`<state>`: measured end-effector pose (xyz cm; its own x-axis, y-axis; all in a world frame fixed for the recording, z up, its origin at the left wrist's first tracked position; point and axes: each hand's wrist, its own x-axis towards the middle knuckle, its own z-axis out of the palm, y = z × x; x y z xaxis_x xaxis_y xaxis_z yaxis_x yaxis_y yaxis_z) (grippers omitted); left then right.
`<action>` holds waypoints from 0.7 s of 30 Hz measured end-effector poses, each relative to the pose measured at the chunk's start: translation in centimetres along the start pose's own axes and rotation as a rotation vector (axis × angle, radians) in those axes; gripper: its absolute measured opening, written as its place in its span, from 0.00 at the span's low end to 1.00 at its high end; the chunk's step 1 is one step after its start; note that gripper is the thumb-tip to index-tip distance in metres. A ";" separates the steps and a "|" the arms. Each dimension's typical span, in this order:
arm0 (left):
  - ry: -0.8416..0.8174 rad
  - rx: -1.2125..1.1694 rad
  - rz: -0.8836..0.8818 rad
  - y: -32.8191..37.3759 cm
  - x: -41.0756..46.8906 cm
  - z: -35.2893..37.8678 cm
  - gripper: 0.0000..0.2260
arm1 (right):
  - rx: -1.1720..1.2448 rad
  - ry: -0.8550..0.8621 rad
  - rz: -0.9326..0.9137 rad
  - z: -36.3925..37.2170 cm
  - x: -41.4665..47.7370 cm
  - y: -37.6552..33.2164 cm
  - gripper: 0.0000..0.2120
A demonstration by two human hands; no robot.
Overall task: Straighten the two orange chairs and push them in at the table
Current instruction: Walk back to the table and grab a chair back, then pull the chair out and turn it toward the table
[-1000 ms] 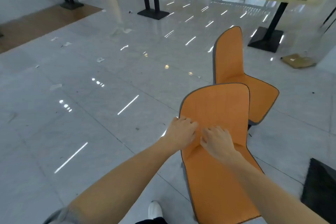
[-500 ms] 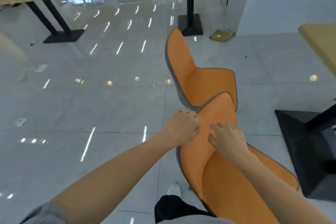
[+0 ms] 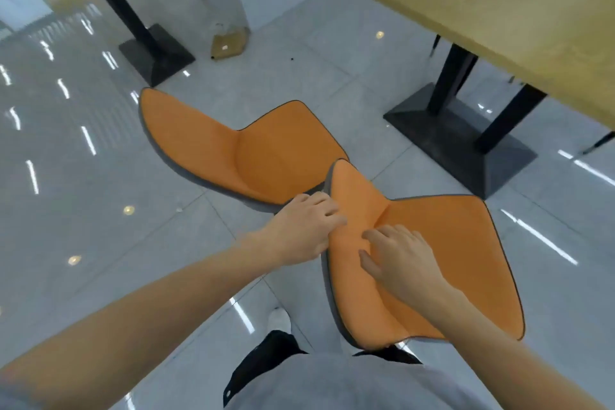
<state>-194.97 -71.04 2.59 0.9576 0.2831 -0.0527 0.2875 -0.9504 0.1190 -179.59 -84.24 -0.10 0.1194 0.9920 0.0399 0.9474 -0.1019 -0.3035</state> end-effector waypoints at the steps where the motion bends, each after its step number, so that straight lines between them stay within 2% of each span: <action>1: -0.015 0.022 0.078 -1.0 0.2 0.2 0.18 | 0.015 0.007 0.049 0.1 -0.4 -0.3 0.11; 6: -0.294 0.199 0.337 -5.3 1.7 1.0 0.36 | 0.051 -0.017 0.311 1.3 -1.7 -3.7 0.17; 9: -0.343 0.272 0.427 -6.9 3.3 2.1 0.38 | 0.105 -0.110 0.491 2.3 -1.8 -6.8 0.27; 13: -0.261 0.235 0.609 -7.7 6.4 3.5 0.35 | 0.151 -0.101 0.660 4.1 -1.3 -10.0 0.30; 16: -0.229 0.191 0.695 -7.7 8.0 4.2 0.28 | 0.118 -0.085 0.784 6.3 -1.2 -11.0 0.35; 21: -0.119 0.141 0.733 -8.1 8.6 4.9 0.13 | 0.112 0.046 0.803 7.8 -1.1 -10.6 0.35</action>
<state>-189.11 -61.54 -3.64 0.8923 -0.4362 -0.1166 -0.4349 -0.8997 0.0375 -192.12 -83.65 -4.32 0.7645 0.6154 -0.1920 0.5328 -0.7709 -0.3492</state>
